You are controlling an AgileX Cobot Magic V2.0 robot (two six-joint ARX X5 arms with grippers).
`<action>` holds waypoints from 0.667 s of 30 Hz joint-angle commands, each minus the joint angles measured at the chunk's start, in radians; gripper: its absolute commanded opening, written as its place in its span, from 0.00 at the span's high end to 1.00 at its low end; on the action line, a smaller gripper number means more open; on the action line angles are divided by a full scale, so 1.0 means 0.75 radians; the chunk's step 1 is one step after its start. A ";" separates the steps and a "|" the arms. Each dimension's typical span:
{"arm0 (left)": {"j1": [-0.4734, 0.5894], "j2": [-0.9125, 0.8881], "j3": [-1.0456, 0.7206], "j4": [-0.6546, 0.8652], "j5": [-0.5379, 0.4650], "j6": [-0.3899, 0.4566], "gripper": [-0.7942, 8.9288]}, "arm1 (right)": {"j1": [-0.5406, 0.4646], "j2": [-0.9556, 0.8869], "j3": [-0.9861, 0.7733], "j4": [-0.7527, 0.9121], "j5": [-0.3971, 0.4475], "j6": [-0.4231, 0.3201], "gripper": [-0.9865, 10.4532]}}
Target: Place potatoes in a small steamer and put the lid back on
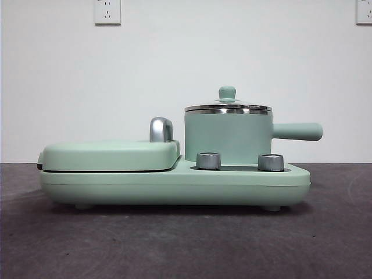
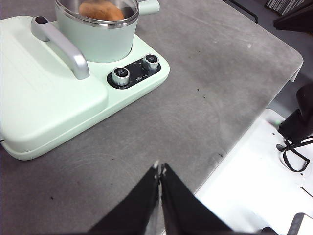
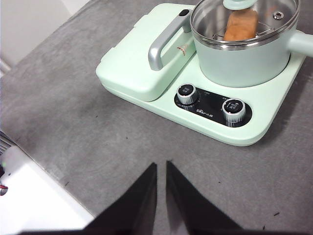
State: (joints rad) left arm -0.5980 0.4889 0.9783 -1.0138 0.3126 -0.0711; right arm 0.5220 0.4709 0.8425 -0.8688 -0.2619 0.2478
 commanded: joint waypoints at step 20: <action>0.584 -0.341 -0.609 0.786 -0.002 0.003 0.91 | 0.007 0.004 0.006 0.017 0.001 0.003 0.89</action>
State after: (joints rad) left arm -0.1726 0.2409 0.5533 -0.4778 0.3122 -0.0711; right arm 0.5220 0.4709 0.8425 -0.8688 -0.2619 0.2481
